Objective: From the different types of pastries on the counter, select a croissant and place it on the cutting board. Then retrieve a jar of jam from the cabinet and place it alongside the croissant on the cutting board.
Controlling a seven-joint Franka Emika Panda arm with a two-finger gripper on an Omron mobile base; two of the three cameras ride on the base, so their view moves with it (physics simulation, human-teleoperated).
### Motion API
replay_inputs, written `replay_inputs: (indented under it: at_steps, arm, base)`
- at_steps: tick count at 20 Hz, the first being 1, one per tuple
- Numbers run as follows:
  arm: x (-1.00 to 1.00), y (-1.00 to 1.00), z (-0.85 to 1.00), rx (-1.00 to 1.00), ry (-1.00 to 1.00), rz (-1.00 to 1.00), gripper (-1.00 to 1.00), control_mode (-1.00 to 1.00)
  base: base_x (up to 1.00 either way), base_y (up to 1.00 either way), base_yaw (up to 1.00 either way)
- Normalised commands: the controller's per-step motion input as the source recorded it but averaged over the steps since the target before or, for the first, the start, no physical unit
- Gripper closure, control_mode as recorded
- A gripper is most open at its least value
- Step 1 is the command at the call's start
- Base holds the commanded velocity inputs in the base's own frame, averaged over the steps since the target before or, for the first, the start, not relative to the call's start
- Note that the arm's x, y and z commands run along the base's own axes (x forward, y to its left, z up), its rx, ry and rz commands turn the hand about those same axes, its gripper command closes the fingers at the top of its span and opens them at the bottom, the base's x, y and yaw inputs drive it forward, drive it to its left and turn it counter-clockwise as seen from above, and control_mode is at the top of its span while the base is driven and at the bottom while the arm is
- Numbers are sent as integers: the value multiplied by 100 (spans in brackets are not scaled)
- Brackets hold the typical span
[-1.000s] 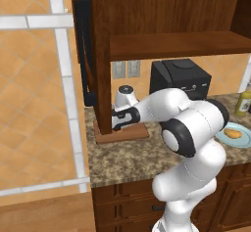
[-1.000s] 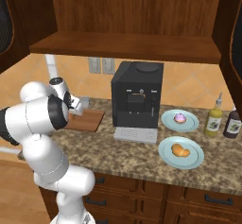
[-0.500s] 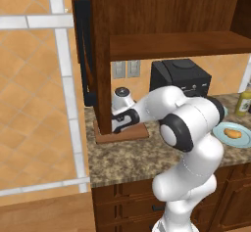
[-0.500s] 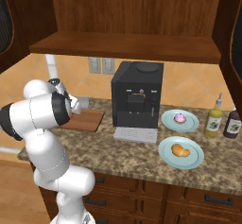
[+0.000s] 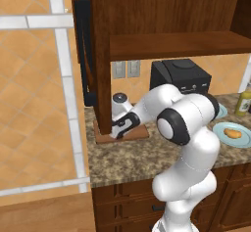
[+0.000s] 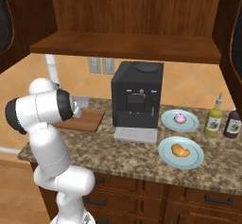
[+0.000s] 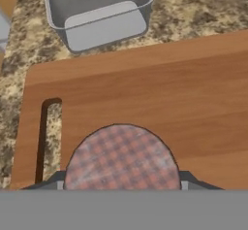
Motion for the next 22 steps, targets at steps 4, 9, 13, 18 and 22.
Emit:
replay_inputs:
  at_steps: [4,9,13,18,22]
  arm:
    - [12,0,-10,0,-16,0,100,-100]
    - [10,0,-4,0,-12,0,100,-100]
    - [6,0,-15,0,-1,0,100,-100]
    - [10,4,-21,0,0,0,-100,-100]
    - [17,2,-3,0,0,0,-100,-100]
  base:
    - [0,0,0]
    - [0,0,0]
    - [0,0,0]
    - [0,0,0]
    - [0,0,0]
